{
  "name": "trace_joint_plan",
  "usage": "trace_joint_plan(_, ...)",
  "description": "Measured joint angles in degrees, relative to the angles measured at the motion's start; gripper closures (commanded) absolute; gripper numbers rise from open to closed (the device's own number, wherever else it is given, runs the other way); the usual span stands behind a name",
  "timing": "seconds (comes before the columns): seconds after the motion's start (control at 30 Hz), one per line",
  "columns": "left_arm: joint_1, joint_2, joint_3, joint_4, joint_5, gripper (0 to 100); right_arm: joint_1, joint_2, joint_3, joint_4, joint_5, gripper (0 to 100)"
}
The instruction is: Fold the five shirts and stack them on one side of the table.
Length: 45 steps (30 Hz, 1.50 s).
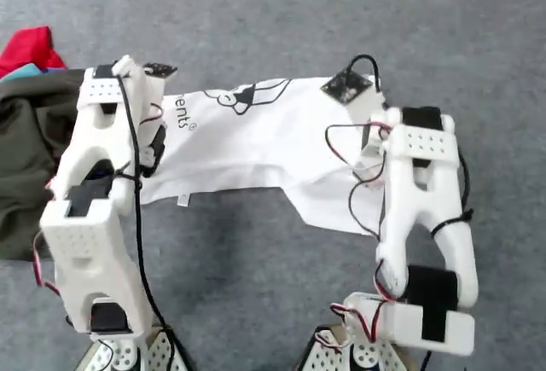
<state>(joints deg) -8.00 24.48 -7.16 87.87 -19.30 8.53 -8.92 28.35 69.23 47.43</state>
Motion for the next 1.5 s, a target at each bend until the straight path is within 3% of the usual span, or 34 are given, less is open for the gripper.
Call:
trace_joint_plan(0.27,-0.2,-8.5,7.6,-6.1,0.0,97,3.1,-7.2,4.7,-0.2,0.0,98.5)
trace_joint_plan(0.6,-0.2,-8.6,12.9,-6.6,-8.1,97,4.4,-7.8,16.6,-9.0,0.0,98.5)
trace_joint_plan(1.03,-4.2,-9.1,17.0,-8.0,-10.4,97,6.0,-7.9,19.9,-11.4,0.0,98.5)
trace_joint_plan(1.2,-1.3,-9.1,21.5,-14.2,-9.2,95,4.6,-8.0,21.1,-11.6,0.0,98.5)
trace_joint_plan(1.43,0.8,-9.8,22.9,-17.9,-4.2,83,4.1,-8.0,21.3,-11.6,0.0,97.9)
trace_joint_plan(1.5,0.8,-9.8,22.8,-18.2,-3.8,83,4.2,-8.0,21.3,-11.6,0.0,92.3)
